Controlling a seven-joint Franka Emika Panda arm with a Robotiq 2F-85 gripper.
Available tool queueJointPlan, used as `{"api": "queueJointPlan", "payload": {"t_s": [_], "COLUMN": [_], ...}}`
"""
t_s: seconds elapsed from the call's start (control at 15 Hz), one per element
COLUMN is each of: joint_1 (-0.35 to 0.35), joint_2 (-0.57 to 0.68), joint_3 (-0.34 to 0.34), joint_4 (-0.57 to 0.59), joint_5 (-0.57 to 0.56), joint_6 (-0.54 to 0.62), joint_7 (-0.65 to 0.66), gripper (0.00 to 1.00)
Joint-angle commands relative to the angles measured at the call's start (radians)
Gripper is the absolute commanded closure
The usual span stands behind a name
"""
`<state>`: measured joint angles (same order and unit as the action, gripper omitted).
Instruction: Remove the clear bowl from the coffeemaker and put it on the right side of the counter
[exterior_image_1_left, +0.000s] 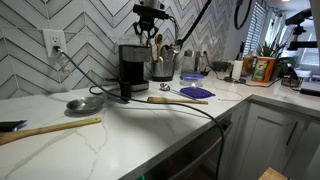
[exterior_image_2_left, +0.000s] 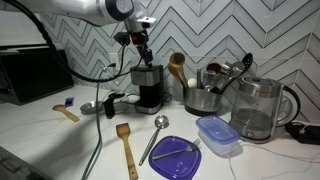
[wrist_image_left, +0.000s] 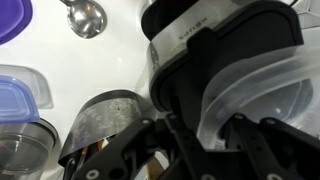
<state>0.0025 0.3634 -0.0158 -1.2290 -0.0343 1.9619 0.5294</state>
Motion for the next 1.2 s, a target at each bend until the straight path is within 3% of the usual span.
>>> {"api": "queueJointPlan", "payload": {"t_s": [0.0, 0.13, 0.67, 0.8, 1.13], "joint_1": [0.012, 0.012, 0.033, 0.033, 0.002], "joint_2": [0.009, 0.006, -0.088, -0.158, -0.402], "joint_3": [-0.008, -0.004, 0.014, 0.010, -0.020], "joint_4": [0.031, 0.037, 0.067, 0.027, -0.156], "joint_5": [-0.033, -0.035, -0.026, -0.026, -0.028], "joint_6": [-0.062, -0.084, -0.289, -0.357, -0.375], "joint_7": [0.021, 0.016, 0.000, -0.009, 0.033], "gripper": [0.93, 1.00, 0.98, 0.98, 0.98]}}
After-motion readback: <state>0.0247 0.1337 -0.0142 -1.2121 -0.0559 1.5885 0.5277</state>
